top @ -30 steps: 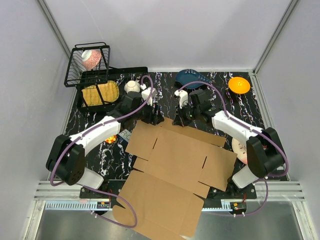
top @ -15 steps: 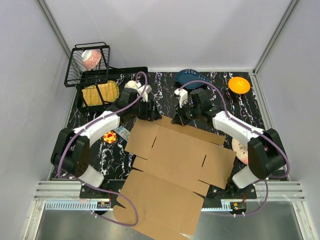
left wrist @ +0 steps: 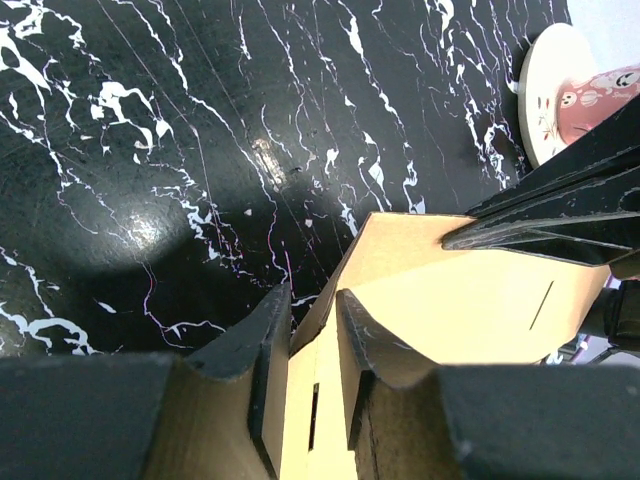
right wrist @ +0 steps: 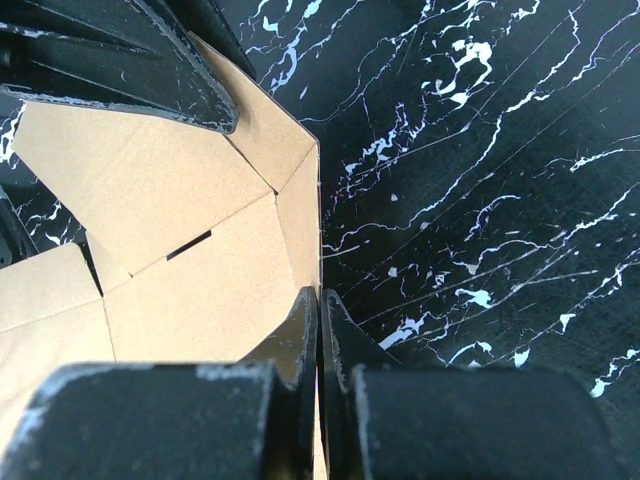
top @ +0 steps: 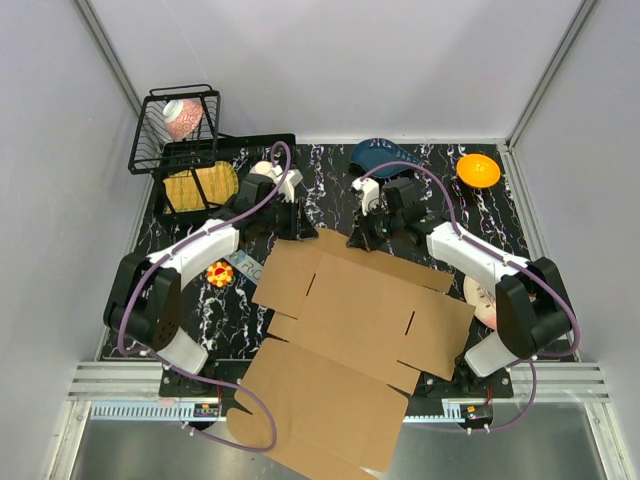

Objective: Fold the paper box

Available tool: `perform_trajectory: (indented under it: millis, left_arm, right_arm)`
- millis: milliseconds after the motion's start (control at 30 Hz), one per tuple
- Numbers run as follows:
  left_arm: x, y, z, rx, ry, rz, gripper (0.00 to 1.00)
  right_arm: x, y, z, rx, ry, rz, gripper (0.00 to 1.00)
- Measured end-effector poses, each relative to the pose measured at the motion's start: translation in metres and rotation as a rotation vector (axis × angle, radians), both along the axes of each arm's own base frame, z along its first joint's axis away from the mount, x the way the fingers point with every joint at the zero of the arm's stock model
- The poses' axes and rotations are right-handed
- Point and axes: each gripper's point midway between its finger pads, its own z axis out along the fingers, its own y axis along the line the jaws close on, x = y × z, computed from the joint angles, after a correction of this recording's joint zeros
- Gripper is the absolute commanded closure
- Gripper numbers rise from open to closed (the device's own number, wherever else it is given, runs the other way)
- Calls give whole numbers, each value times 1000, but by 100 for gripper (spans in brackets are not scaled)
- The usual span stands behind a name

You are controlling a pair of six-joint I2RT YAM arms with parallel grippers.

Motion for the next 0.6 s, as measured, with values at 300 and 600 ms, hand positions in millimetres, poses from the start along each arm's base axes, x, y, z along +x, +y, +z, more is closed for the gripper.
perform_trajectory:
  millis: [300, 600]
  left_arm:
    - [-4, -6, 6, 5, 25, -10, 83]
    - [-7, -14, 16, 49, 42, -33, 88]
  right_arm:
    - [2, -2, -1, -11, -1, -14, 93]
    - [6, -5, -2, -27, -10, -36, 86]
